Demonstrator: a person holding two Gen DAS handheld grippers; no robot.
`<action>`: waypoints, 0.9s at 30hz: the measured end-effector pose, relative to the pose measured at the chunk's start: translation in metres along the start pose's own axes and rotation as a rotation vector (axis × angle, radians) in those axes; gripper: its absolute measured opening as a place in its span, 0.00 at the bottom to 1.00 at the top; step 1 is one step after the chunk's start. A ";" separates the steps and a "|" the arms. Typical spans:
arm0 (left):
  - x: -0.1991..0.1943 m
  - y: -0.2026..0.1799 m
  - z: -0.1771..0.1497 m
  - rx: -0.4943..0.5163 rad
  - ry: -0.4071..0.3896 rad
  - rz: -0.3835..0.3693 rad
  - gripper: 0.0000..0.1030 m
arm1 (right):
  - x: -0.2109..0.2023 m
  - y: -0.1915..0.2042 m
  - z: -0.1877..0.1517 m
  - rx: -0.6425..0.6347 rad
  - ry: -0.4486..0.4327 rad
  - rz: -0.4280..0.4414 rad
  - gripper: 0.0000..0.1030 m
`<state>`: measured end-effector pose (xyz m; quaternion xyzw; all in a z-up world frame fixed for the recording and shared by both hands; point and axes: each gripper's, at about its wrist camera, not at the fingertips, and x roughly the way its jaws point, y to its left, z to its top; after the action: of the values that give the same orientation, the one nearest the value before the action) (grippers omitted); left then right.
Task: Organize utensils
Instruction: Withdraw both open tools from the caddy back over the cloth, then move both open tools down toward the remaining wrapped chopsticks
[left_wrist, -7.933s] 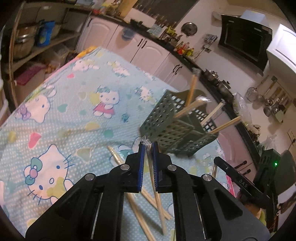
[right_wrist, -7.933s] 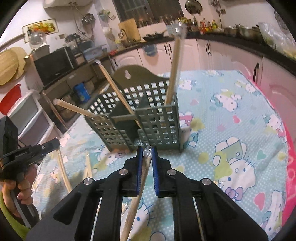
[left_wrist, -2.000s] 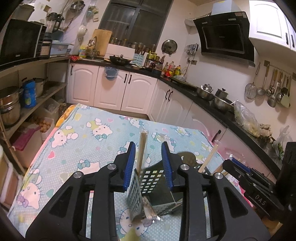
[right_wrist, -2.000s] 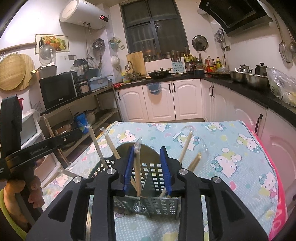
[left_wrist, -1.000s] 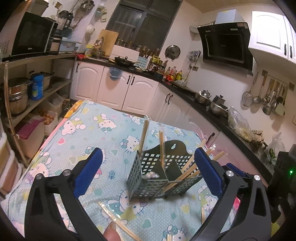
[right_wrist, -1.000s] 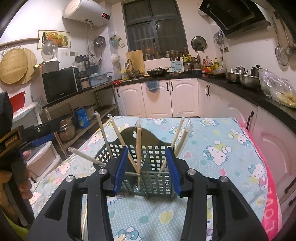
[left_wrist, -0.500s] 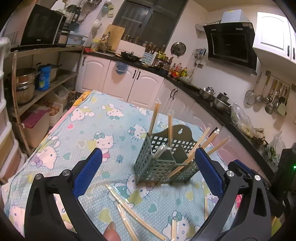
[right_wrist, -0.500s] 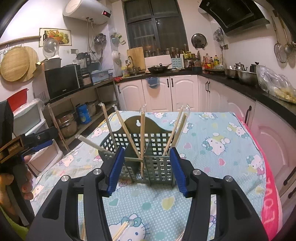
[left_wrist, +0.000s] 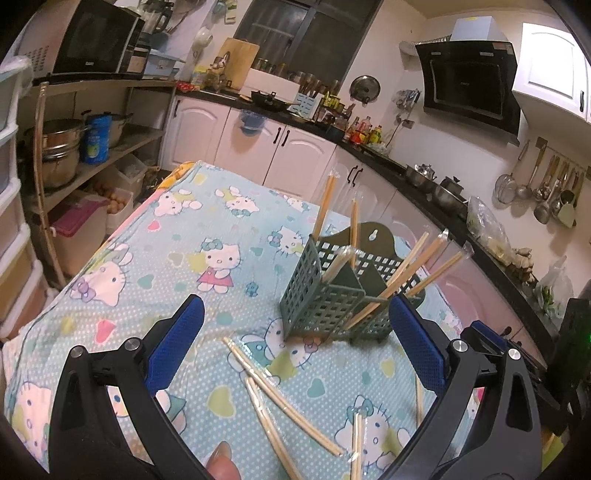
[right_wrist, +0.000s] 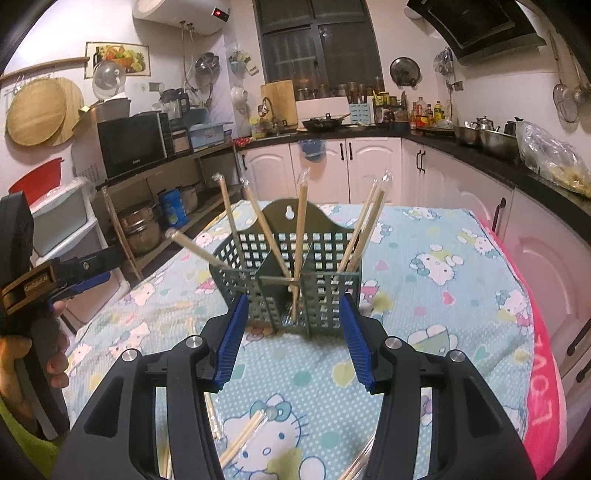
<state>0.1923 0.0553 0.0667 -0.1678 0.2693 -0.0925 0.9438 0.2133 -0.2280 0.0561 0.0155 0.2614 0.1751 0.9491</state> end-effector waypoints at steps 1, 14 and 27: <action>0.000 0.001 -0.002 0.000 0.005 0.000 0.89 | 0.000 0.001 -0.002 -0.001 0.005 0.003 0.48; 0.004 0.011 -0.024 -0.005 0.058 0.020 0.89 | 0.006 0.010 -0.029 -0.004 0.080 0.018 0.48; 0.010 0.016 -0.047 -0.013 0.114 0.020 0.89 | 0.011 0.018 -0.052 -0.006 0.133 0.032 0.48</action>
<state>0.1769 0.0545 0.0181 -0.1656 0.3250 -0.0908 0.9267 0.1898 -0.2104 0.0084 0.0053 0.3232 0.1914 0.9267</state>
